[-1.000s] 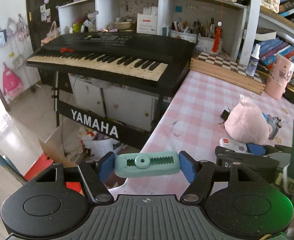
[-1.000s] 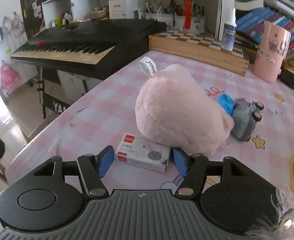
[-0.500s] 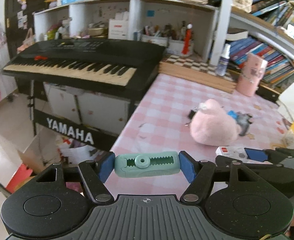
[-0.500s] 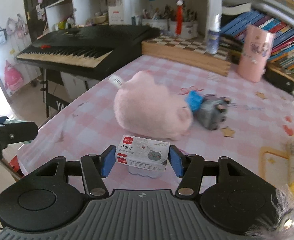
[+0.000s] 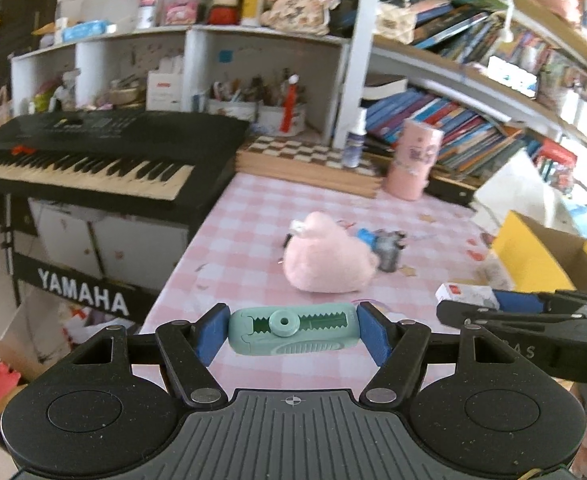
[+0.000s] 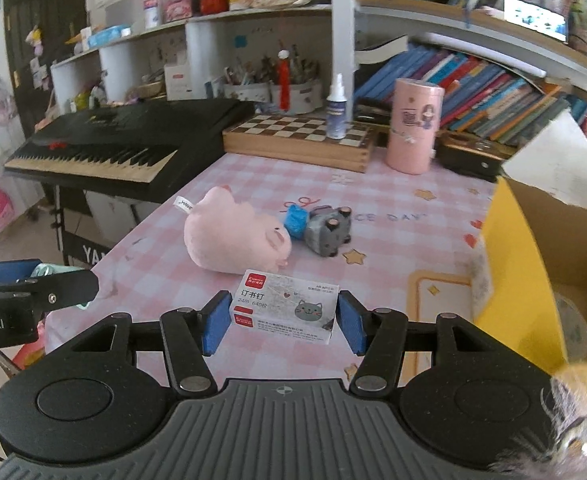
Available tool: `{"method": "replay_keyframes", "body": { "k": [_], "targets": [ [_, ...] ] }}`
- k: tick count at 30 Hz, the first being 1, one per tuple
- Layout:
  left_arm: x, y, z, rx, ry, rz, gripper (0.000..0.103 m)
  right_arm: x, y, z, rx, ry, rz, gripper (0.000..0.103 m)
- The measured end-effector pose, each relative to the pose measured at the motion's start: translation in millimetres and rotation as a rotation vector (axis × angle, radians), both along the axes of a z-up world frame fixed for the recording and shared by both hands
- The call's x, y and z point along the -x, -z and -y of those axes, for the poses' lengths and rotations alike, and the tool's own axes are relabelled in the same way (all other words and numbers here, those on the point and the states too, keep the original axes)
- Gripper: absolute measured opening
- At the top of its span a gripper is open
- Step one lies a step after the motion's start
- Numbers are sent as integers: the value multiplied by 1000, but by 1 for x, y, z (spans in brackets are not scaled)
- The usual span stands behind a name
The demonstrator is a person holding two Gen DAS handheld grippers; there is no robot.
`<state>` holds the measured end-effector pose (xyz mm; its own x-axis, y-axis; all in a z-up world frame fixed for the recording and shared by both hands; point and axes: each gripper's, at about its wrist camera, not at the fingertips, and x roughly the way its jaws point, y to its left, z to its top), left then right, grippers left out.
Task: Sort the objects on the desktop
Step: 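Grasp the small white cat-printed box with the right tool, then carry green toy with left tool while right tool carries white box to yellow box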
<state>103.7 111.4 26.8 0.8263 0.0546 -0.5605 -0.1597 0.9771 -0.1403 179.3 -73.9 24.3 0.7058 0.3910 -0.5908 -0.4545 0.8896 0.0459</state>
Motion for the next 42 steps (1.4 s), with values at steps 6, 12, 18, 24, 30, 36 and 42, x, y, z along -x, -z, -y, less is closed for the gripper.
{"method": "replay_keyframes", "body": {
  "k": [6, 12, 18, 24, 30, 36, 42],
  "targets": [
    [18, 0, 11, 5, 57, 13, 70, 27, -3, 11, 1, 47, 4, 54],
    [44, 1, 18, 22, 105, 5, 70, 61, -1, 21, 3, 87, -20, 54],
    [69, 3, 26, 29, 149, -3, 70, 98, 2, 31, 5, 113, -33, 54],
    [90, 8, 38, 36, 209, -21, 70, 133, 7, 47, 0, 175, -49, 54],
    [100, 8, 55, 37, 280, -21, 70, 157, 10, 67, -9, 255, -73, 54],
    [98, 8, 78, 38, 376, -21, 70, 175, 10, 90, -8, 340, -79, 54],
    [94, 10, 102, 38, 462, -23, 70, 189, 12, 115, -12, 438, -89, 54]
  ]
}}
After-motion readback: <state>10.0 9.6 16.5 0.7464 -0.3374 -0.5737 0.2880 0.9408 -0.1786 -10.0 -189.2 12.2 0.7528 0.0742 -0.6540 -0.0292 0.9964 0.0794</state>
